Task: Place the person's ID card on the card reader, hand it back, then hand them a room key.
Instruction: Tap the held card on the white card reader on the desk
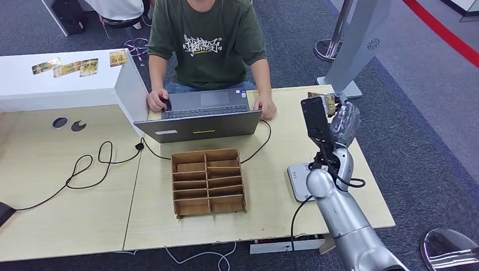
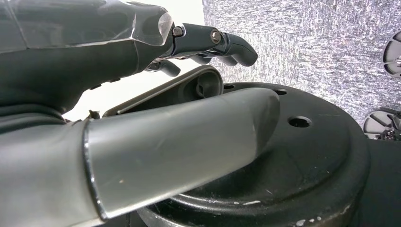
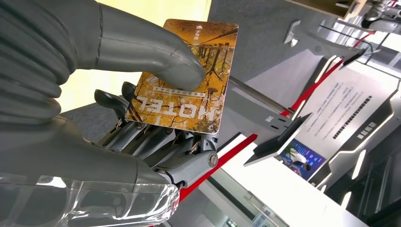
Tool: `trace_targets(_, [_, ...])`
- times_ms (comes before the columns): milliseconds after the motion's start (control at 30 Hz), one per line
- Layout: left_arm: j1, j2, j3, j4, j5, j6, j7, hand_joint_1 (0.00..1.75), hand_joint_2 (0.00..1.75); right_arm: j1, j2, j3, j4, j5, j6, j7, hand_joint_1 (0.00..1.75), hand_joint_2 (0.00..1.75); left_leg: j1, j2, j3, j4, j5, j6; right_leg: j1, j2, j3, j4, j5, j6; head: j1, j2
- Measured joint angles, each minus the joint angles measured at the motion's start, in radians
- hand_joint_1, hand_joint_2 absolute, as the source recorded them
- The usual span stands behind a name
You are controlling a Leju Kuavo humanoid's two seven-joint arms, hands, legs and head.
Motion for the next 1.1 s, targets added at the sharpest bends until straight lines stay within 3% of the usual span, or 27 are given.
trace_targets(1100, [0.001, 0.003, 0.025, 0.000, 0.000, 0.008, 0.000, 0.00, 0.00, 0.094, -0.033, -0.133, 0.120, 0.045, 0.027, 0.053, 1.75, 1.75, 0.000, 0.000, -0.001, 0.000, 0.000, 0.000, 0.000, 0.000, 0.000, 0.000, 0.000, 0.000, 0.000, 0.000])
